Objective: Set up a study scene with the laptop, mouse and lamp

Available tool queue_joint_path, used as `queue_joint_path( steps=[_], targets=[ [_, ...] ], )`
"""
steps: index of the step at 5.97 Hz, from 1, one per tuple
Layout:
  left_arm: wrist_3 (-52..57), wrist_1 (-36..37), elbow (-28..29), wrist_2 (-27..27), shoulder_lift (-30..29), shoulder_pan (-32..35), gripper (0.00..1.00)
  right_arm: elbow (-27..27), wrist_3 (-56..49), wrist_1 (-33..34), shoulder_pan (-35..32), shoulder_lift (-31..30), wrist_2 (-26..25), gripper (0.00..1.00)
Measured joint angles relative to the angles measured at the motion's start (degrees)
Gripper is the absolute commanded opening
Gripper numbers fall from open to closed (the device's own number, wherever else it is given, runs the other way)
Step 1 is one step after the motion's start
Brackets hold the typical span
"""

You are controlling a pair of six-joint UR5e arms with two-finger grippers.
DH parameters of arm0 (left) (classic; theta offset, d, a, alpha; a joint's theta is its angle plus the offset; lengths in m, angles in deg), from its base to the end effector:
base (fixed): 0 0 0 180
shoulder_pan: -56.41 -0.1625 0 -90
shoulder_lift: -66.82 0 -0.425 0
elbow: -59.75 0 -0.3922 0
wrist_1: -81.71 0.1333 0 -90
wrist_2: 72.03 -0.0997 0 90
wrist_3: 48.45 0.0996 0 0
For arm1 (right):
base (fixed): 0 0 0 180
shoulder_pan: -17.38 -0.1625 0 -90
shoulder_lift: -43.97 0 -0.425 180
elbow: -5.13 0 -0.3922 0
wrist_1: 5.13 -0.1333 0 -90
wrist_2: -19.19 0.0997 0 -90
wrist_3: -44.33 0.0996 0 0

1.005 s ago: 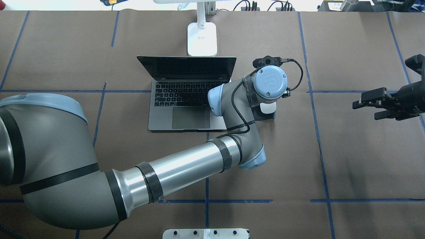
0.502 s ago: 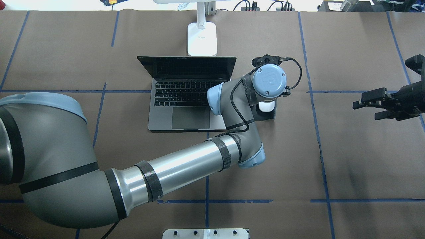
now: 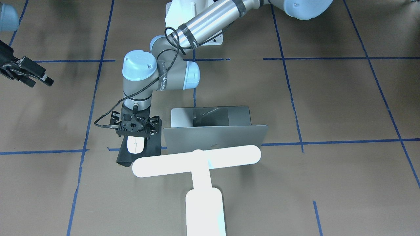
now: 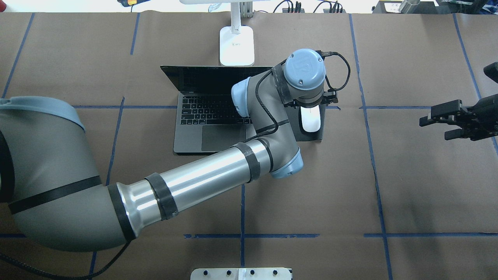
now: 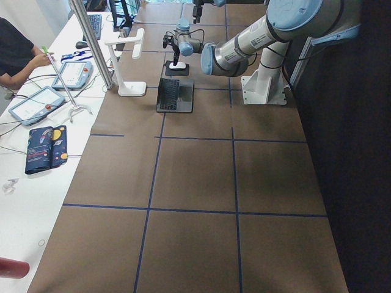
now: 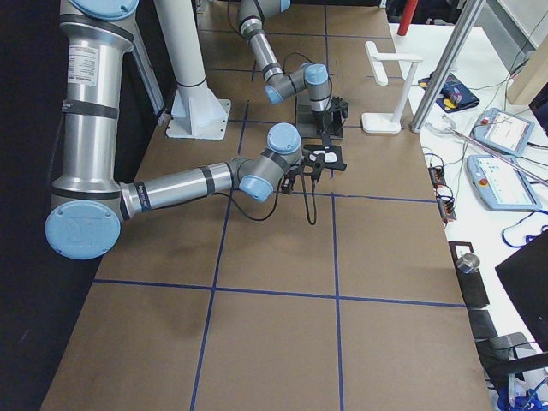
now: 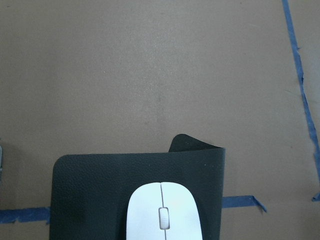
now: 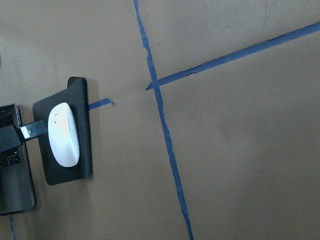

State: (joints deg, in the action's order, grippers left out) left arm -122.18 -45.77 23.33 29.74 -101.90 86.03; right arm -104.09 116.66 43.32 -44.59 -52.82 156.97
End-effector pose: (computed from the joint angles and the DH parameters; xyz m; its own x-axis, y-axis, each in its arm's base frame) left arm 0.7303 -0.5452 0.0353 0.4752 0.0453 -0.8787 0.2013 0.9666 0.1587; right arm -0.1568 -0.4212 0.4588 0.3579 0.2383 0.9028 -0.2131 0.9622 -0.1695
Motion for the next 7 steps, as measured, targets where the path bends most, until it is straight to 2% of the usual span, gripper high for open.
queue_joint_path(
  steps=[4,7],
  targets=[
    [2.3,15.8,-30.3,8.8,14.8,1.3,0.98,-1.9,0.0,-0.3,-1.3,-1.6,0.6,1.0],
    [9.8,25.4,-47.7,13.4,27.0,4.1,0.98,-3.9,-0.1,-0.4,-4.1,-5.6,0.7,1.0]
  ],
)
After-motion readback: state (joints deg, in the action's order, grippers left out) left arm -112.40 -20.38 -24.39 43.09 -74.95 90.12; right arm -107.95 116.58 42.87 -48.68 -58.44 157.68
